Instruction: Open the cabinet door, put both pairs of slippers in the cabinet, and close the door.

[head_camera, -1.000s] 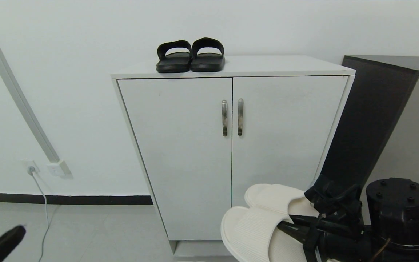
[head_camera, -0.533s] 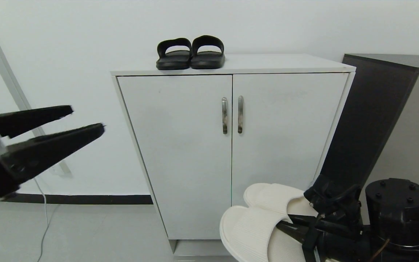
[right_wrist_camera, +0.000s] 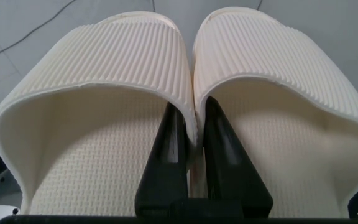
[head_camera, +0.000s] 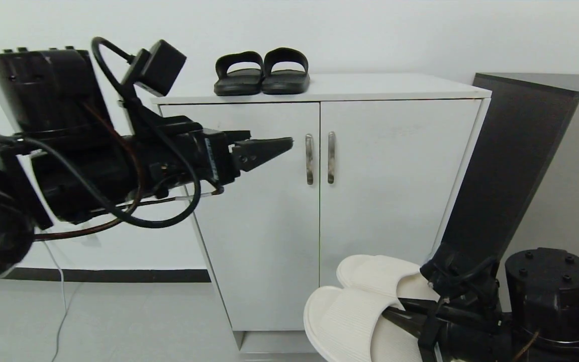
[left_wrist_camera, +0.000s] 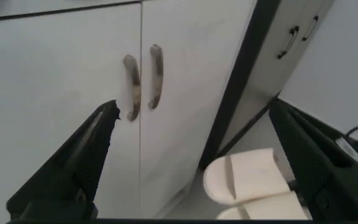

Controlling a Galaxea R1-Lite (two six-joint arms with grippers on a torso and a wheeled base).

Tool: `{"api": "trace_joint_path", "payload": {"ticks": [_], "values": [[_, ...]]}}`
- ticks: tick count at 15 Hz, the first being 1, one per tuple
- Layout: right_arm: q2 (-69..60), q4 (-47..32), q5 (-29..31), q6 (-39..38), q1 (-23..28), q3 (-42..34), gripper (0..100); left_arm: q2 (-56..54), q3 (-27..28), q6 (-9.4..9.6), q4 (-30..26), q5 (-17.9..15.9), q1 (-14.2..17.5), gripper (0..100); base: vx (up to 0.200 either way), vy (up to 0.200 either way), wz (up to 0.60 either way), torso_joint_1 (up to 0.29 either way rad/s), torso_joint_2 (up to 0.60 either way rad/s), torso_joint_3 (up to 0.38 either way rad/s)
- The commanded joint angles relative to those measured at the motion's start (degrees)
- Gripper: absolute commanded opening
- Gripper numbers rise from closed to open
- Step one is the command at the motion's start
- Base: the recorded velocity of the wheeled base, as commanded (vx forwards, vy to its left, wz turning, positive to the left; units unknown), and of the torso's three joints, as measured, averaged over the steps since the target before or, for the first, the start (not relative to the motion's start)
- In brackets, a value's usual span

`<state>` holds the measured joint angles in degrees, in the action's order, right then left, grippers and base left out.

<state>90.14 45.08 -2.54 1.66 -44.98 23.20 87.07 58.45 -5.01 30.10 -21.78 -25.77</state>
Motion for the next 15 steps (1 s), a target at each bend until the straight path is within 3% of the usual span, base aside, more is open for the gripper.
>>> {"api": "trace_joint_path", "payload": {"ticks": [1, 5, 8, 10, 12, 15], "values": [[0.5, 0.0, 0.0, 0.0, 0.0, -0.1, 0, 7.2, 2.5, -1.41, 2.9, -0.6, -3.4, 100, 0.000, 0.000, 0.00, 0.000, 0.00, 0.000], [0.8, 0.4, 0.0, 0.0, -0.1, -0.8, 0, 15.0, 8.9, -4.48, 3.0, -3.8, -6.0, 100, 0.000, 0.000, 0.00, 0.000, 0.00, 0.000], [1.0, 0.9, 0.0, 0.0, 0.0, -0.8, 0, 20.3, 16.9, -11.07, 2.9, -5.9, -6.7, 100, 0.000, 0.000, 0.00, 0.000, 0.00, 0.000], [1.6, 1.6, 0.0, 0.0, -0.1, -0.8, 0, 22.4, 19.2, -13.80, 3.1, -6.6, -6.6, 100, 0.000, 0.000, 0.00, 0.000, 0.00, 0.000], [2.1, 3.1, 0.0, 0.1, -0.1, -0.9, 0, 23.4, 19.2, -14.59, 3.2, -6.5, -6.4, 100, 0.000, 0.000, 0.00, 0.000, 0.00, 0.000], [2.1, 3.3, 0.1, 0.1, -0.1, -1.0, 0, 24.7, 19.8, -14.33, 3.4, -4.8, -6.4, 100, 0.000, 0.000, 0.00, 0.000, 0.00, 0.000]]}}
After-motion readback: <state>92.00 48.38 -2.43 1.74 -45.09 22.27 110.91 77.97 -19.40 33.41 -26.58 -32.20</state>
